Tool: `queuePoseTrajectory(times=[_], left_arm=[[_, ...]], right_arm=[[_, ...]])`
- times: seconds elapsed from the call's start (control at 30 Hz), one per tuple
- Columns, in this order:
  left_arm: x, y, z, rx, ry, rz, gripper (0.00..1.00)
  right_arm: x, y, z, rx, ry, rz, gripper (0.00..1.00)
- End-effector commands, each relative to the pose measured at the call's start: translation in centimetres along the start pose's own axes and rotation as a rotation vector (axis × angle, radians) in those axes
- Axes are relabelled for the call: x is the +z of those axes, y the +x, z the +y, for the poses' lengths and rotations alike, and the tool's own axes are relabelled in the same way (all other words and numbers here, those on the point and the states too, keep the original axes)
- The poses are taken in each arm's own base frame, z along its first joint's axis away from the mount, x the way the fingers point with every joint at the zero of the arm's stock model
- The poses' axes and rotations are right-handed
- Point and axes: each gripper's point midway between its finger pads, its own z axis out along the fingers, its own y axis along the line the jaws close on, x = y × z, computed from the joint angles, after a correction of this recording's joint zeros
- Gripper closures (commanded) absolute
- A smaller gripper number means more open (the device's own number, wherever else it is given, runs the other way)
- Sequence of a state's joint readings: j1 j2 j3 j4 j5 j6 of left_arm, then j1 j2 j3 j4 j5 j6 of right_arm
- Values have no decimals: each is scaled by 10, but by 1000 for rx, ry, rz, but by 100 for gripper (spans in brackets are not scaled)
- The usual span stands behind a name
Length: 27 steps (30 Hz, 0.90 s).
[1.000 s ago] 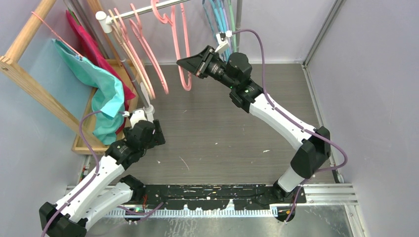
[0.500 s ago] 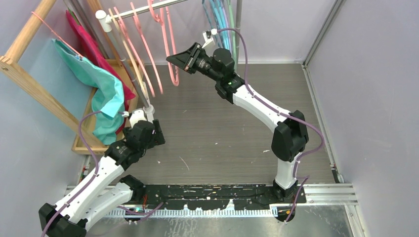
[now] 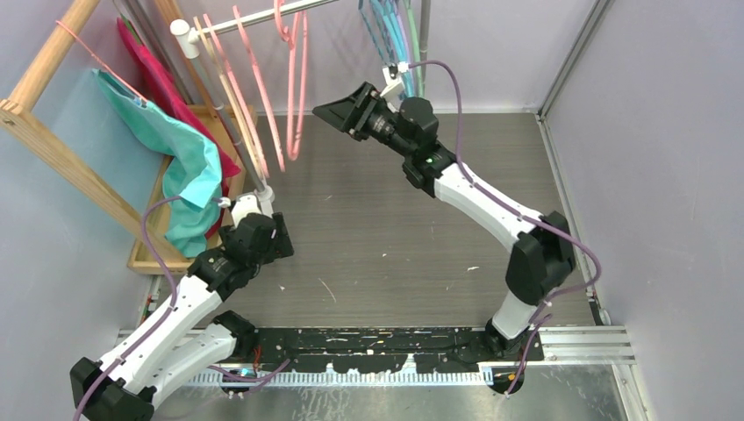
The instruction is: Organize the hangers
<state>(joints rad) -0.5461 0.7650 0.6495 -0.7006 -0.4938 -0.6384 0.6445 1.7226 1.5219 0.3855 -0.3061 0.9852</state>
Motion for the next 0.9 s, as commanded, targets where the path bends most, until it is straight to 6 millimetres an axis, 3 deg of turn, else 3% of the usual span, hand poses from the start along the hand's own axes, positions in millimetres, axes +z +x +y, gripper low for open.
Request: queuePoseTrajectory(times=[0.0, 0.1, 0.23, 0.3, 0.47, 0.57, 0.67, 0.87], left_arm=[[-3, -16, -5, -18, 4, -46, 2], [0, -15, -6, -20, 1, -41, 2], [4, -14, -10, -14, 1, -29, 2], [7, -14, -14, -11, 8, -21, 2], [15, -10, -20, 14, 12, 5, 2], [23, -5, -21, 34, -8, 25, 2], [28, -1, -26, 39, 7, 38, 2], [31, 3, -35, 43, 64, 39, 2]], right_arm=[[-38, -31, 46, -138, -37, -96, 17], [-56, -22, 36, -194, 25, -72, 0], [-90, -4, 3, -272, 156, -52, 0], [-112, 7, -26, -338, 264, -34, 0], [-173, 40, -127, -521, 596, 60, 0], [-203, 68, -168, -529, 670, 98, 0], [-219, 83, -183, -518, 663, 82, 0], [-241, 83, -210, -564, 788, 67, 0]])
